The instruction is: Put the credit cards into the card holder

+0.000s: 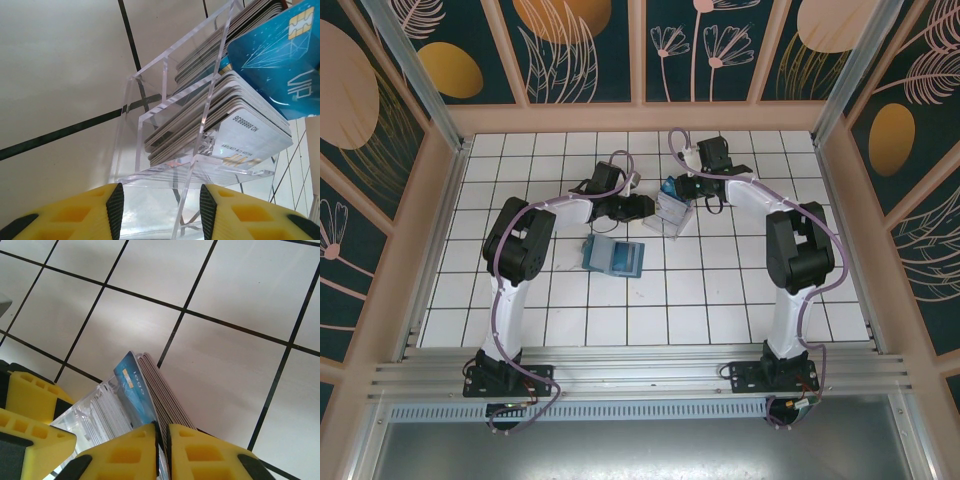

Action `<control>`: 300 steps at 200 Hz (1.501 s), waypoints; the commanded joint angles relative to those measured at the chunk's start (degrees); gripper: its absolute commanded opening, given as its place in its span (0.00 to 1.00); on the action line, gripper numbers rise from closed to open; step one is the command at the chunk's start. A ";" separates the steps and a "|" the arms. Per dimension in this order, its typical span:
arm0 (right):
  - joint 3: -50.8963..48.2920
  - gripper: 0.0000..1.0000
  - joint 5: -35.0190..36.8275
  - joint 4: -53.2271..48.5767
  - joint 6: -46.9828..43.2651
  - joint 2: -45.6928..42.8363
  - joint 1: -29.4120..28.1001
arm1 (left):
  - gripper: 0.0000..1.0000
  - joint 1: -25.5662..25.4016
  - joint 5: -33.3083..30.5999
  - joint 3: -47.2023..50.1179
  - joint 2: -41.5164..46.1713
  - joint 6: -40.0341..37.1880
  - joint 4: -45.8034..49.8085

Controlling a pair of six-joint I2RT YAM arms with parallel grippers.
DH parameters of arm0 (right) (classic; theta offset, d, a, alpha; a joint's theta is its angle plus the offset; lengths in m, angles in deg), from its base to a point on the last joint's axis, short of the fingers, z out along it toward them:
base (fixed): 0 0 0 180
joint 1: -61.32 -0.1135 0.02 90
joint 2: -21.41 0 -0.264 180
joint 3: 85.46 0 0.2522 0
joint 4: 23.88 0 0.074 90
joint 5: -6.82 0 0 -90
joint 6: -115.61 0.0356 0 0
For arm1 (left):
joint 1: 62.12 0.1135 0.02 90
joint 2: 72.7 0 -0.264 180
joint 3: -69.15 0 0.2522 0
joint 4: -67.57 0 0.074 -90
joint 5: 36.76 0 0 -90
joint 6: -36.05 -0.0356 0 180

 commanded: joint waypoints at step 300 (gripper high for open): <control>-30.70 0.08 -14.73 25.53 29.39 -27.34 0.40 | 0.52 -0.17 -5.18 11.31 17.22 2.00 1.79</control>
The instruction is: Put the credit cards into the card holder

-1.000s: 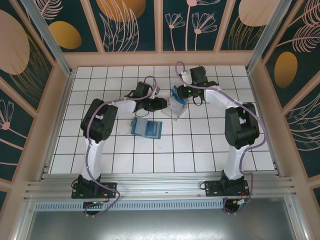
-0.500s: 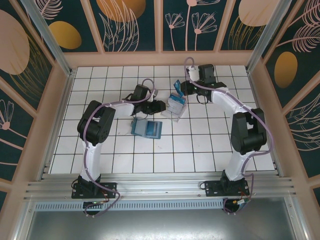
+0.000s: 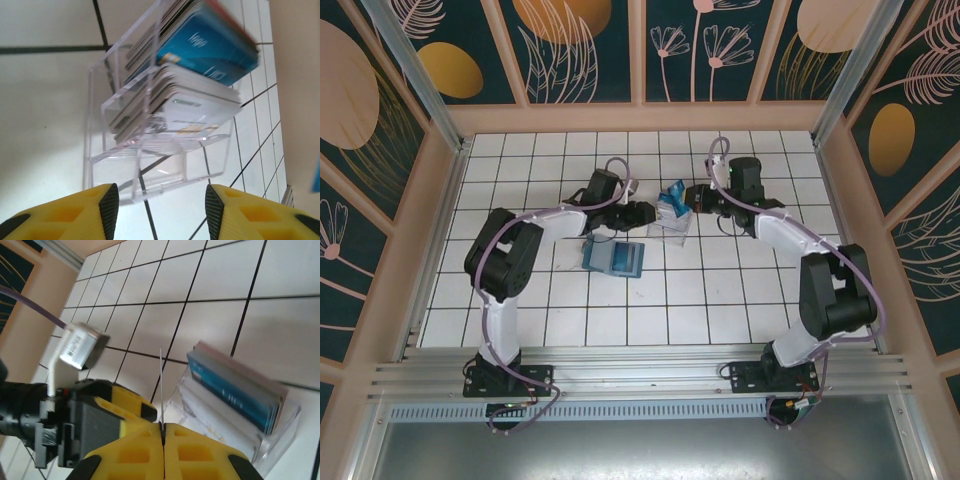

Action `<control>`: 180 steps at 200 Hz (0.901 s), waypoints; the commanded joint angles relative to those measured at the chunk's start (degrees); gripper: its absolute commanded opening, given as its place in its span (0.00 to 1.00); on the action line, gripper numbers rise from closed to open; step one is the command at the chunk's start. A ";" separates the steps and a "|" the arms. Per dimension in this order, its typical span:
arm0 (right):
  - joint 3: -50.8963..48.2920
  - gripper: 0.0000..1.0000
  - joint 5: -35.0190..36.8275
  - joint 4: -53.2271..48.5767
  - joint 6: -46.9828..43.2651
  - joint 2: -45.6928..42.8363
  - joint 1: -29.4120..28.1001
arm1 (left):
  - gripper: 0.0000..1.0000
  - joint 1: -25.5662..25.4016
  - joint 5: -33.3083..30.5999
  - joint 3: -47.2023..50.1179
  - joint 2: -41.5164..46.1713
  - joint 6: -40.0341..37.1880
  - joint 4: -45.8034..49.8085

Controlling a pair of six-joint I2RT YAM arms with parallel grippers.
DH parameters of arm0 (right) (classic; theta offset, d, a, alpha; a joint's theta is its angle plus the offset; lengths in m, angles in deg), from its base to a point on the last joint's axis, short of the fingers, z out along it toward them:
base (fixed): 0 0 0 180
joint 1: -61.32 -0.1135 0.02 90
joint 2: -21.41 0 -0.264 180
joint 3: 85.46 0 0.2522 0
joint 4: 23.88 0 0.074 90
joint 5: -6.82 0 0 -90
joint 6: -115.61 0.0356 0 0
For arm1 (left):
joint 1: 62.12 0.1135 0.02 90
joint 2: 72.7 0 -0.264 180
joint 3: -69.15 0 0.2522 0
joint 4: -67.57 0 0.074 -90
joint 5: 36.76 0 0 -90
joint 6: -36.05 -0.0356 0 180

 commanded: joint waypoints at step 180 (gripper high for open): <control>-11.94 0.06 10.24 27.85 29.70 14.96 -24.88 | 0.45 5.75 -17.47 27.93 20.51 -8.80 12.88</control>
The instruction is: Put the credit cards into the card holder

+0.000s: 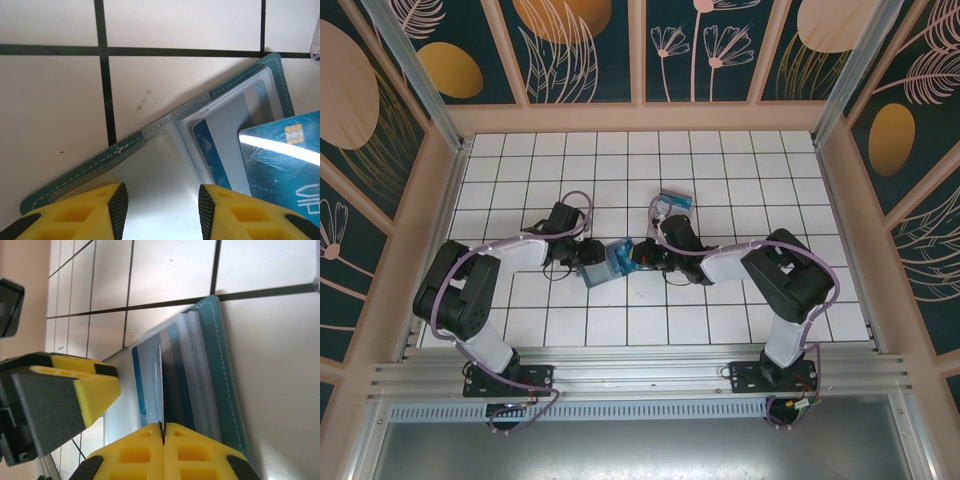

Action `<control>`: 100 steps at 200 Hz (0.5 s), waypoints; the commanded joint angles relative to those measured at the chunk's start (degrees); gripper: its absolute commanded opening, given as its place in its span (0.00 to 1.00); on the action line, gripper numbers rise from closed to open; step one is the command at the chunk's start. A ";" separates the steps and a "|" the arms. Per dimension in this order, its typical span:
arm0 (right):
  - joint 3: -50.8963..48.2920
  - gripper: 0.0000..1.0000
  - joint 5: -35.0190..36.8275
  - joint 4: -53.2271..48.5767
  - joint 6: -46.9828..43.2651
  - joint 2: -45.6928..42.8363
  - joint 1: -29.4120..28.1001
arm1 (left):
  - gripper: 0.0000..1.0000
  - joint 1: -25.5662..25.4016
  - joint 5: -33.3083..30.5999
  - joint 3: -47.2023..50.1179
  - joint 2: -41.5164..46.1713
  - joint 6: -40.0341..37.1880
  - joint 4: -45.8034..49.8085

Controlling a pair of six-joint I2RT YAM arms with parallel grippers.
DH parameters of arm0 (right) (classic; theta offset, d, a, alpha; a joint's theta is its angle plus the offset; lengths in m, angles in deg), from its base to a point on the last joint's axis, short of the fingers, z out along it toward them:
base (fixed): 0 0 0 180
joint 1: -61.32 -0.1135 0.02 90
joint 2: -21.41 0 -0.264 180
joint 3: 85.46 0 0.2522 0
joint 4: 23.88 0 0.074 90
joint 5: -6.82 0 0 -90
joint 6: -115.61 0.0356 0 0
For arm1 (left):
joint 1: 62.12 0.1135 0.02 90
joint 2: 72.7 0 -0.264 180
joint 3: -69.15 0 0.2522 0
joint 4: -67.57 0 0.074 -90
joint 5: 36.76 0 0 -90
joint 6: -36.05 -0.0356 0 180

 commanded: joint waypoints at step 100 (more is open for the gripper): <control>7.03 0.06 -1.08 -5.29 -4.86 3.95 -0.25 | 0.41 -0.05 -13.48 3.46 6.08 2.06 3.18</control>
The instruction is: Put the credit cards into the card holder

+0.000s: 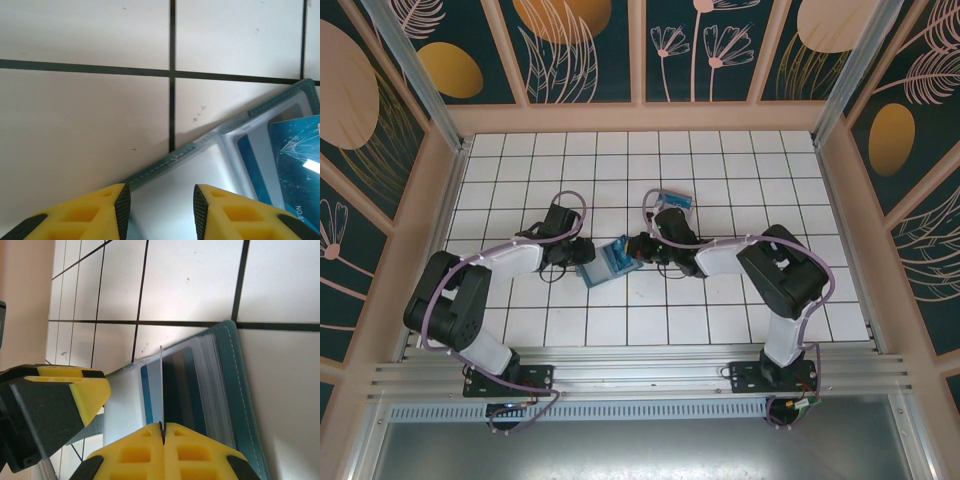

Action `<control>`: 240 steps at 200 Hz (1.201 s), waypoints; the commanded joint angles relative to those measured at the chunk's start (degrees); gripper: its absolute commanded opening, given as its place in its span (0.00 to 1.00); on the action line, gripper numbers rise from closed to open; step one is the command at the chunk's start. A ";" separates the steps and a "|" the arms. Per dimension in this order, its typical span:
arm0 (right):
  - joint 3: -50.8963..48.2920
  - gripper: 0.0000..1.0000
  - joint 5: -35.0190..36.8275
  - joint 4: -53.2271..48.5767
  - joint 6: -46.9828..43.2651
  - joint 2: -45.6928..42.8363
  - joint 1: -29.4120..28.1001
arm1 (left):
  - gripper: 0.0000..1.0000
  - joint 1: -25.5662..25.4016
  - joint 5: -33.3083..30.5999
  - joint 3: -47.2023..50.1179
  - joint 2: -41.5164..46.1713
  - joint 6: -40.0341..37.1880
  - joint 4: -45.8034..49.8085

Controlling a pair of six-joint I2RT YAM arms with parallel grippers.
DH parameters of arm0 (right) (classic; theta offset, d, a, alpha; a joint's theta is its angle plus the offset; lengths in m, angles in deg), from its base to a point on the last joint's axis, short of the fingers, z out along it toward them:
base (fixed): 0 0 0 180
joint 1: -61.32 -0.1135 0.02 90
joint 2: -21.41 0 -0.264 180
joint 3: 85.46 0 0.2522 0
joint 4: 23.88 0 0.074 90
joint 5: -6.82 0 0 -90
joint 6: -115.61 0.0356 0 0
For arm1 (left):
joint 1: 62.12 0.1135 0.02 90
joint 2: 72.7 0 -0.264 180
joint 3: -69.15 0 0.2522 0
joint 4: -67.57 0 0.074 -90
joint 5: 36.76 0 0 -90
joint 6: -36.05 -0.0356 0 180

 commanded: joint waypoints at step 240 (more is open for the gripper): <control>7.83 0.07 -8.40 -3.84 -0.98 9.51 -1.44 | 0.14 -0.06 1.07 5.31 -1.34 1.77 -3.02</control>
